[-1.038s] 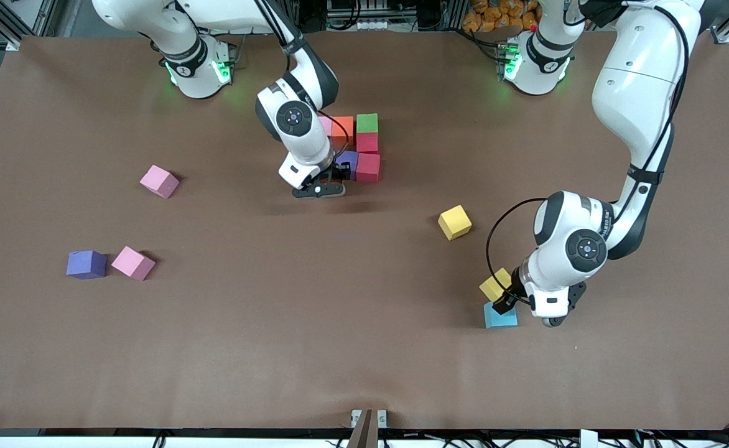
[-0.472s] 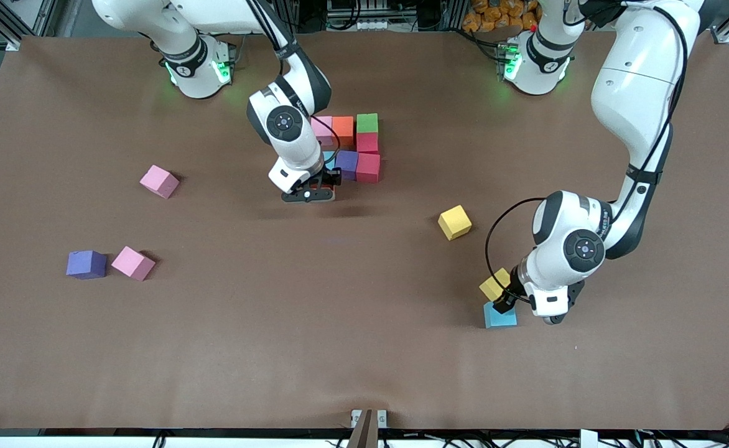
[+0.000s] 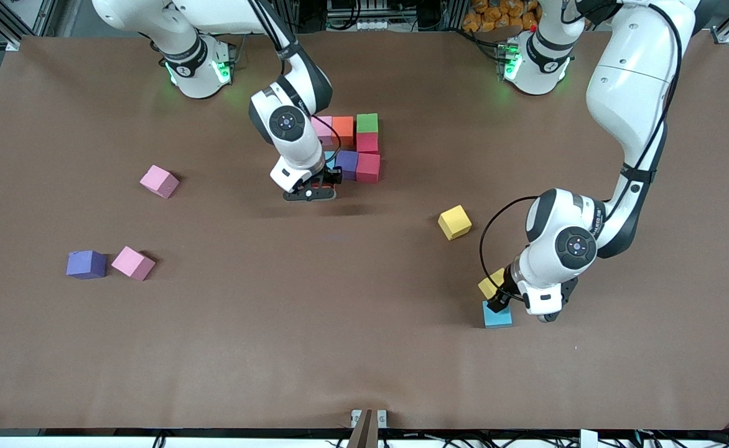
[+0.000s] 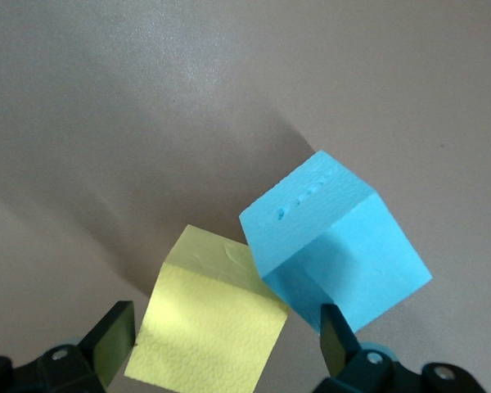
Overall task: Form number 2 with 11 blocks
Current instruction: 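Lower orange under cyan with the right gripper while the left gripper grasps yellow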
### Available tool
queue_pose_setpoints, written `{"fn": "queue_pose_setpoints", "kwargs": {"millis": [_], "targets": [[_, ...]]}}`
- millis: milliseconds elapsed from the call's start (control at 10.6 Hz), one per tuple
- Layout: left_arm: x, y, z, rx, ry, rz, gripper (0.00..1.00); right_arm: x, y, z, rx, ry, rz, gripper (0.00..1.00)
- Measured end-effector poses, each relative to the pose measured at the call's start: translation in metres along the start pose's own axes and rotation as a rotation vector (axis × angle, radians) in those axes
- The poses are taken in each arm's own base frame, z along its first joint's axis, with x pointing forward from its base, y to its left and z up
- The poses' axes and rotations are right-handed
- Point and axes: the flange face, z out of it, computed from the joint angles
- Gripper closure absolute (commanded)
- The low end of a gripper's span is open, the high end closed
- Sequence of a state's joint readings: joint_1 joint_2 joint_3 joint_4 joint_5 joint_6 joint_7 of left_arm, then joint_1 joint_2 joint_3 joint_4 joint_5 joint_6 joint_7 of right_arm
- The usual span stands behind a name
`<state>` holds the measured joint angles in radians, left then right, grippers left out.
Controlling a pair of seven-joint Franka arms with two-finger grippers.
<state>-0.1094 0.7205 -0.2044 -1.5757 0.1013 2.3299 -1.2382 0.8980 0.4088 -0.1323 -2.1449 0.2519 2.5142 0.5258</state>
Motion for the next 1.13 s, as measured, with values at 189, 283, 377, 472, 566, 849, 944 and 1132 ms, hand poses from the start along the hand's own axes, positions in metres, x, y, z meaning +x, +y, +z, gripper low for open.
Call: {"fn": "queue_pose_setpoints", "kwargs": {"millis": [189,283,377,472,566,849,944,1132], "targets": [[-0.0016,0.0011,-0.0013,-0.002,0.001,-0.006,0.00,-0.0014,-0.0006,0.0042,-0.005,-0.004,-0.003,0.67],[-0.0021,0.0008,-0.0020,0.003,0.000,-0.009,0.00,-0.0014,-0.0006,0.0043,-0.005,-0.004,-0.003,0.67],[-0.0024,-0.0001,-0.0027,0.012,-0.003,-0.011,0.00,-0.0014,-0.0007,0.0043,-0.005,-0.004,-0.003,0.67],[-0.0027,-0.0007,-0.0039,0.019,-0.005,-0.014,0.00,-0.0014,-0.0008,0.0042,-0.005,-0.004,-0.003,0.67],[-0.0031,-0.0016,-0.0041,0.028,-0.007,-0.022,0.00,-0.0015,-0.0010,0.0042,-0.005,-0.004,-0.004,0.67],[-0.0052,-0.0036,-0.0020,0.050,-0.014,-0.039,0.00,-0.0019,-0.0016,0.0046,-0.006,-0.004,-0.005,0.63],[-0.0055,-0.0042,-0.0015,0.056,-0.016,-0.039,0.00,-0.0020,-0.0021,0.0045,-0.006,-0.004,-0.006,0.54],[-0.0059,-0.0050,-0.0008,0.064,-0.015,-0.034,0.00,-0.0032,-0.0042,0.0049,-0.006,-0.003,-0.011,0.32]]}}
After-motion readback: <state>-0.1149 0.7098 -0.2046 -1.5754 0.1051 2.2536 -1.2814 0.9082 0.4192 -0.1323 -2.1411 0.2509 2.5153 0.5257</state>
